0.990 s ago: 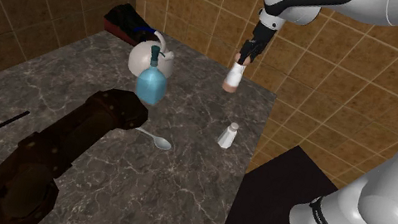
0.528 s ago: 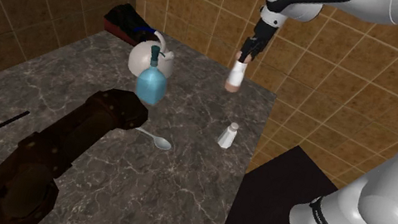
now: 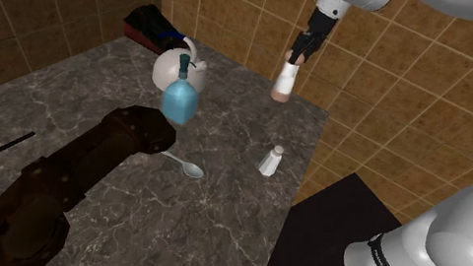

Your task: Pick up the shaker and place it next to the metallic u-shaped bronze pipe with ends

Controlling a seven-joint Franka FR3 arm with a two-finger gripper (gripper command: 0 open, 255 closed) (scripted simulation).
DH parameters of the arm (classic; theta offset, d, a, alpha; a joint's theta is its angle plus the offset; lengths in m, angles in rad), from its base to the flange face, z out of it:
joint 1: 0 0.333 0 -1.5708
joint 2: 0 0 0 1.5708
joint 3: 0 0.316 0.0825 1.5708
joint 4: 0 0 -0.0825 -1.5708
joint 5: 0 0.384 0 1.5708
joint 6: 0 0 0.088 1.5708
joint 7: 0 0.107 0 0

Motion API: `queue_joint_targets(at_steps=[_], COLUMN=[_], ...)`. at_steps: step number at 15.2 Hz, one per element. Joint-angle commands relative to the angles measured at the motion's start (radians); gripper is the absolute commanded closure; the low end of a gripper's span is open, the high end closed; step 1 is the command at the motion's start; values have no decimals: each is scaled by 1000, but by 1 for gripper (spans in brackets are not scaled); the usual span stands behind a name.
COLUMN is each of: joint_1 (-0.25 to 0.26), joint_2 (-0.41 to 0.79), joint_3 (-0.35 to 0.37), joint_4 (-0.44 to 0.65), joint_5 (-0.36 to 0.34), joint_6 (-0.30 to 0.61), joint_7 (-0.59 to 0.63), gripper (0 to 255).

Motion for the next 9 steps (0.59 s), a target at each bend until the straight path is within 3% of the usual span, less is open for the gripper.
queue_joint_targets(at_steps=[1,9], joint_1=[0,-2], joint_2=[-7,-22], joint_3=[-1,-4], joint_4=[20,108], joint_5=[-4,-14], joint_6=[-27,-127], joint_7=[6,25], gripper=[255,255])
